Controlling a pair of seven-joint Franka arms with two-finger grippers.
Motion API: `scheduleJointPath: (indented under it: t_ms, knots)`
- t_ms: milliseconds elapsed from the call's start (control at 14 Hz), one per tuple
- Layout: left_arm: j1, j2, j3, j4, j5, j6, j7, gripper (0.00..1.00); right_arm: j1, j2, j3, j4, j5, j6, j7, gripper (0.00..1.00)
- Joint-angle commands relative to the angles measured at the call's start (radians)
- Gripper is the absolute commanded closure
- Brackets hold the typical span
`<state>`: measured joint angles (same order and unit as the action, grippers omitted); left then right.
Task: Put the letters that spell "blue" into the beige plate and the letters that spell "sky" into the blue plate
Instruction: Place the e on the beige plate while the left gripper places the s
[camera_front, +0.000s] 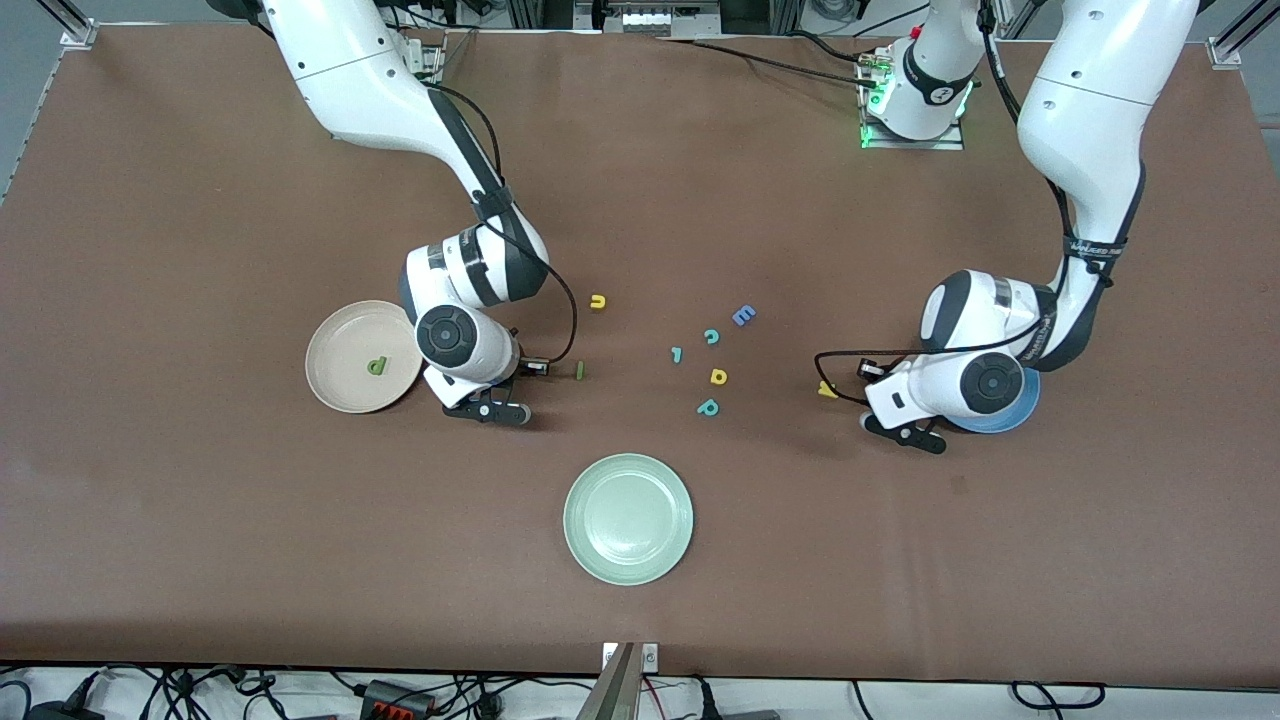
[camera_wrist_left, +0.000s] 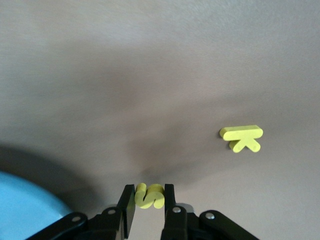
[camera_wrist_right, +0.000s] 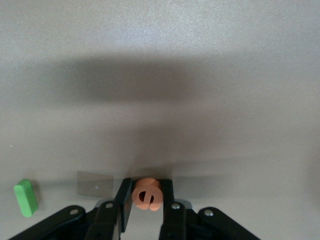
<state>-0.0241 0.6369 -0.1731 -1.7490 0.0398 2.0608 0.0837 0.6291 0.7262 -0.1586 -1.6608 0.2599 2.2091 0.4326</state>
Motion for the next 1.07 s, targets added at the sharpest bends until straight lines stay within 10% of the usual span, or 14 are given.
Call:
scheduleJointPath:
  t_ms: [0, 215, 645, 1003]
  knots:
    - [0.012, -0.003, 0.026, 0.119, 0.0, -0.157, 0.028, 0.91, 0.003, -0.001, -0.003, -0.002, 0.002, -0.008, -0.009, 0.8]
    - [0.032, 0.007, 0.029, 0.146, 0.023, -0.171, 0.086, 0.92, -0.011, -0.054, -0.019, 0.003, 0.001, -0.032, -0.015, 0.8]
    - [0.09, 0.033, 0.027, 0.161, 0.126, -0.16, 0.174, 0.92, 0.001, -0.116, -0.246, -0.03, -0.021, -0.215, -0.195, 0.8]
    - [0.104, 0.049, 0.024, 0.163, 0.115, -0.16, 0.195, 0.88, -0.002, -0.126, -0.285, -0.142, -0.016, -0.226, -0.264, 0.8]
